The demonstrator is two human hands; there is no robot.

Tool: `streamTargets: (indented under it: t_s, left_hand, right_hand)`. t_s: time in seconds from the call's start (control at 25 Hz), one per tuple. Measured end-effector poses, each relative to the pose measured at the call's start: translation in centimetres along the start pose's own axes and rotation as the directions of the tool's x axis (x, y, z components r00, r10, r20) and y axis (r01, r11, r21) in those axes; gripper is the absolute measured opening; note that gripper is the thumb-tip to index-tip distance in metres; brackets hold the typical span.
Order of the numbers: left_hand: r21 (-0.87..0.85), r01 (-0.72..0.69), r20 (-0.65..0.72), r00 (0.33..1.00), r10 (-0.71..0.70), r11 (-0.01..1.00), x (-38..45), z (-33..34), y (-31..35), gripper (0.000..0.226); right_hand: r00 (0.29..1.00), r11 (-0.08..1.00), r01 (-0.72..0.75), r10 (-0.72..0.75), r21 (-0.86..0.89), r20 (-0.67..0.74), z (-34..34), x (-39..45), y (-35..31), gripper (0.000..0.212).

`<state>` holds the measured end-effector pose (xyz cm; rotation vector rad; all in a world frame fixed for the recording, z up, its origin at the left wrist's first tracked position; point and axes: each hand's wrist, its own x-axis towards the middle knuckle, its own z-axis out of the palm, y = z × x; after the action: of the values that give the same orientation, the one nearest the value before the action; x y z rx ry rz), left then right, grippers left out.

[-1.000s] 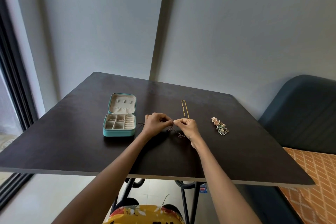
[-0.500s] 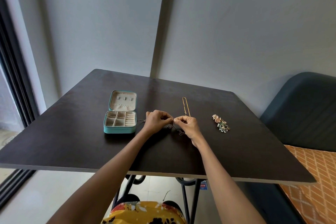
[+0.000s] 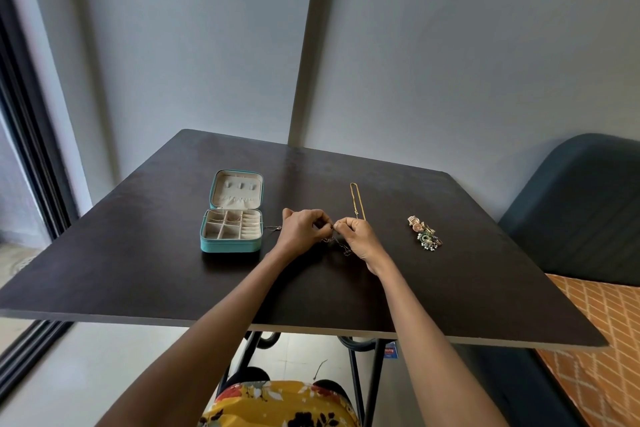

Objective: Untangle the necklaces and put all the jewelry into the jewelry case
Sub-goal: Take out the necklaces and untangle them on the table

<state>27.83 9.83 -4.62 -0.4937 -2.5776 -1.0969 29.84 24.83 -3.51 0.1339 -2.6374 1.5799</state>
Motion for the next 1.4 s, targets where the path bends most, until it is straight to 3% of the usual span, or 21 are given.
streamTargets:
  t_s: [0.4, 0.96, 1.16, 1.4]
  left_hand:
    - [-0.080, 0.070, 0.060, 0.996, -0.066, 0.994, -0.07, -0.35, 0.20, 0.009]
    - [-0.094, 0.040, 0.077, 0.996, -0.033, 0.995, 0.01, -0.33, -0.23, 0.007]
    - [-0.120, 0.082, 0.011, 0.997, -0.082, 0.989, 0.10, -0.28, -0.34, 0.009]
    - [-0.094, 0.080, 0.025, 0.997, -0.078, 0.992, 0.08, -0.25, -0.43, 0.005]
  right_hand:
    - [1.000, 1.000, -0.007, 0.006, -0.014, -0.020, 0.11, -0.03, 0.30, 0.020]
    - [1.000, 1.000, 0.009, -0.009, -0.012, -0.015, 0.29, -0.05, 0.61, 0.017]
    - [0.999, 0.997, 0.006, -0.003, 0.073, -0.034, 0.09, -0.33, 0.30, 0.024]
    - [0.999, 0.990, -0.023, 0.029, 0.143, -0.038, 0.09, -0.16, 0.55, 0.023]
